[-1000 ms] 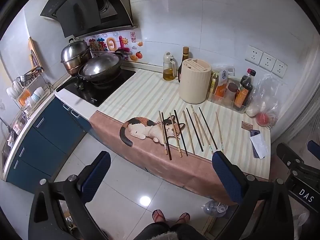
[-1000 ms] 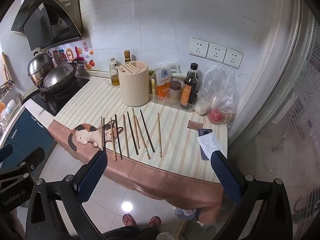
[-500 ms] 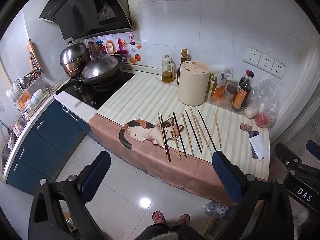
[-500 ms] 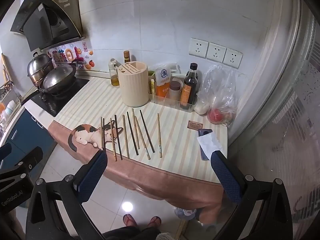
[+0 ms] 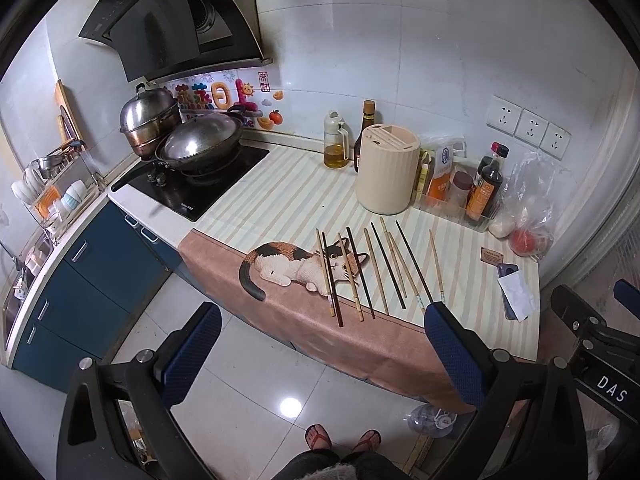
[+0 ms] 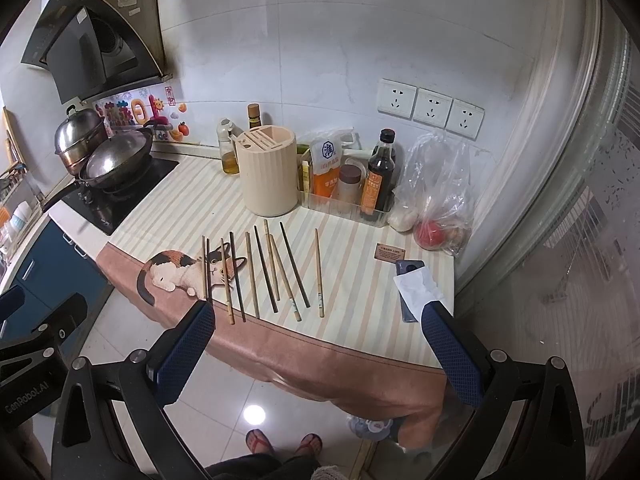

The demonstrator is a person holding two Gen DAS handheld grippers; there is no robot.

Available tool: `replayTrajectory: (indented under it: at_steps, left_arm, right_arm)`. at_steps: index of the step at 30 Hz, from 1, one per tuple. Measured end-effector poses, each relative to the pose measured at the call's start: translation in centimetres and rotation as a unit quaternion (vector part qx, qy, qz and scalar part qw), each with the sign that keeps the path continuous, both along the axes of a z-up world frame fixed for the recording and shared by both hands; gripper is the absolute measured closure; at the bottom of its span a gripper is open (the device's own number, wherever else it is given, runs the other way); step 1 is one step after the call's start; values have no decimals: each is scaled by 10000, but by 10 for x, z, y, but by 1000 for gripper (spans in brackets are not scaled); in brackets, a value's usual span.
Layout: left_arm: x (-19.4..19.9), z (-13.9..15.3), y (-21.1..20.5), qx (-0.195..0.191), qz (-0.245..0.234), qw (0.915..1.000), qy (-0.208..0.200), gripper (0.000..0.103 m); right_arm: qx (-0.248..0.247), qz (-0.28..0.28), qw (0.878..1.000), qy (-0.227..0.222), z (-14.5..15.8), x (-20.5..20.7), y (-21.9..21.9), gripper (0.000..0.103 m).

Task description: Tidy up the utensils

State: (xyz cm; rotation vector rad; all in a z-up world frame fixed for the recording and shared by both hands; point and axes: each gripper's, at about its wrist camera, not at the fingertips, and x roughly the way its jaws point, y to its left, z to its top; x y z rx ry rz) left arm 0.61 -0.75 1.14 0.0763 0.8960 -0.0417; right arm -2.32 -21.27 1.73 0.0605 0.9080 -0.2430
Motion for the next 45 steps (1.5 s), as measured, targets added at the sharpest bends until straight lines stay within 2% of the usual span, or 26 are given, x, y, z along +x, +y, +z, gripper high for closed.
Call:
replayTrajectory:
  at_steps: [45]
  left_arm:
    - [4, 3, 1, -46, -15, 10000, -40, 0]
  right_arm:
    - [-17, -14, 10000, -11, 5, 5, 2, 0]
